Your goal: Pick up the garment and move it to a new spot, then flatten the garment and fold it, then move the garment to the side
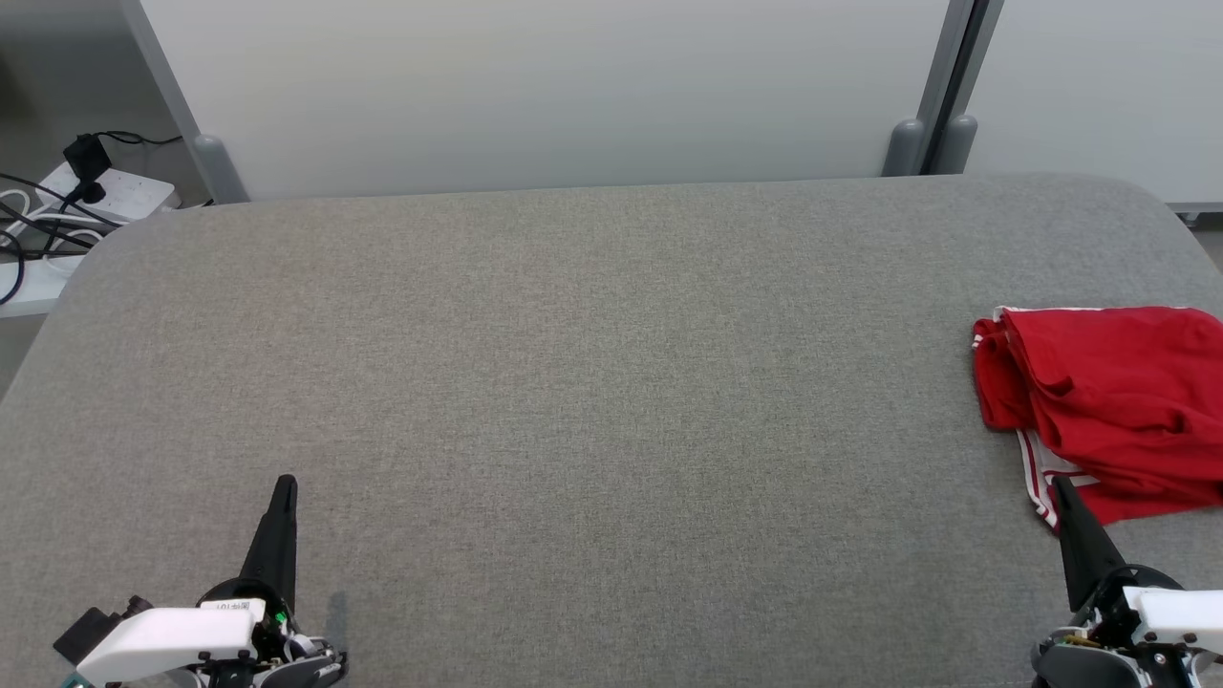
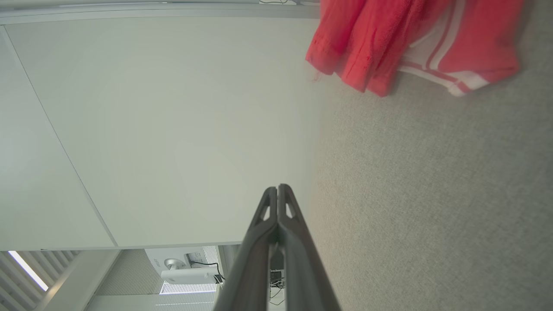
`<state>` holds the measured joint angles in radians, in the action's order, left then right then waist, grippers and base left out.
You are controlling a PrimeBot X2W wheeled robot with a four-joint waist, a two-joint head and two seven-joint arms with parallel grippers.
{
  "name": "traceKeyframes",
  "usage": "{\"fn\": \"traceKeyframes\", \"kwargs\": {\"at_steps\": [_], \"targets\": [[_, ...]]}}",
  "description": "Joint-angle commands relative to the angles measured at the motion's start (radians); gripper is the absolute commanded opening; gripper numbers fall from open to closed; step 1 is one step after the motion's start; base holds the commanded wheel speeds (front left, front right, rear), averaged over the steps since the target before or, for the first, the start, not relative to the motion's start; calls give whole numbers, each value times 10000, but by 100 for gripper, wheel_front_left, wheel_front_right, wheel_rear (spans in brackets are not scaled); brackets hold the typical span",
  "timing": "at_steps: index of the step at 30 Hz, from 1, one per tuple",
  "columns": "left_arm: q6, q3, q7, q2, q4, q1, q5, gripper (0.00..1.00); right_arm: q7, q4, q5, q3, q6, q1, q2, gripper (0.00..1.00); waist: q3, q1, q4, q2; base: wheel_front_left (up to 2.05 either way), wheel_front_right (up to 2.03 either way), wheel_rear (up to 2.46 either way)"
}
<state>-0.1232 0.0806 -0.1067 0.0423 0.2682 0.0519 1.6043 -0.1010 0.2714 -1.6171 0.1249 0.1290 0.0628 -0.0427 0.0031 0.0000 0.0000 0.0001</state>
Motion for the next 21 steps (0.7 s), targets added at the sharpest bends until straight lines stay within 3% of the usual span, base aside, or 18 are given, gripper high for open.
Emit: {"fn": "traceKeyframes", "kwargs": {"at_steps": [1,21], "targets": [[-75,332,-65,79,-230,561,43,0,-91,-269,53,-151,17,447,-110,0,0,0,0,-1,0,0,0],[-75,331,-65,79,-230,561,44,0,-101,-268,64,-138,17,448,-101,0,0,0,0,-1,0,0,0]]}}
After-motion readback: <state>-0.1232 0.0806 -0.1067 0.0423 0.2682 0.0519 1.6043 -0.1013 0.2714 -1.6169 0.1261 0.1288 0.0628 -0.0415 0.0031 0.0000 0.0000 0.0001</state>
